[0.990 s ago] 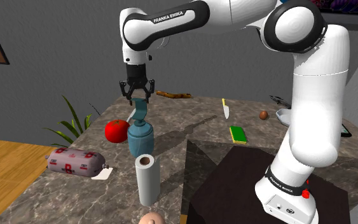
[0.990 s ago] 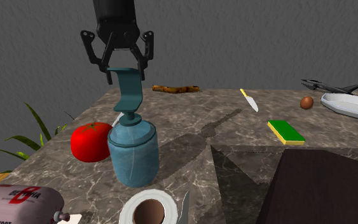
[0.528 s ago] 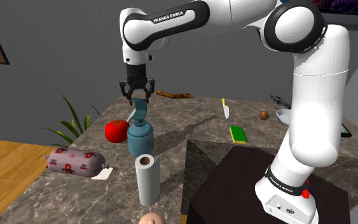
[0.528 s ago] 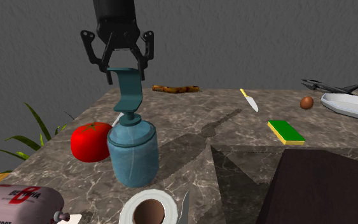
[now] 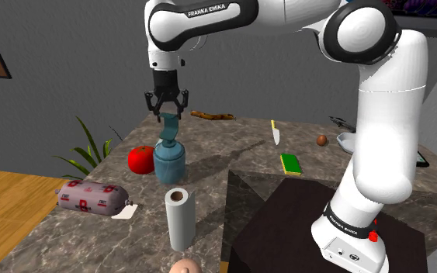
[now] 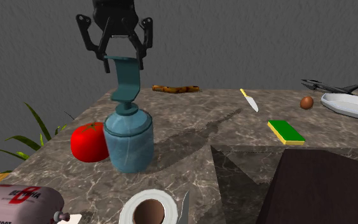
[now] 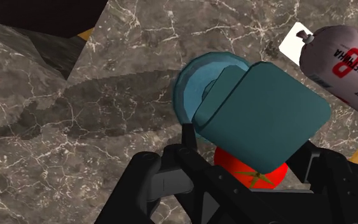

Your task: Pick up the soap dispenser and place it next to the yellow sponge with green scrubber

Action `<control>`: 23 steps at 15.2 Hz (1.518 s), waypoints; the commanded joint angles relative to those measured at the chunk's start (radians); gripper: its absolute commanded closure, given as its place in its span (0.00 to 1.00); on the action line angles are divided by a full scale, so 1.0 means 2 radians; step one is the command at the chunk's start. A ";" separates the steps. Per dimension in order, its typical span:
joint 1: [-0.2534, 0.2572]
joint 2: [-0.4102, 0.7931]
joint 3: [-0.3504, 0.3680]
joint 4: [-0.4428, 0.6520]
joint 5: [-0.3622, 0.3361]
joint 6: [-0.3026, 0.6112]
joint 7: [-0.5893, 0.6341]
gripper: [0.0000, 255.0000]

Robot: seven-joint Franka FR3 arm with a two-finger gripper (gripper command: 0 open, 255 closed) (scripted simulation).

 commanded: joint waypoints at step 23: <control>-0.056 -0.180 -0.032 -0.066 0.036 -0.116 -0.082 1.00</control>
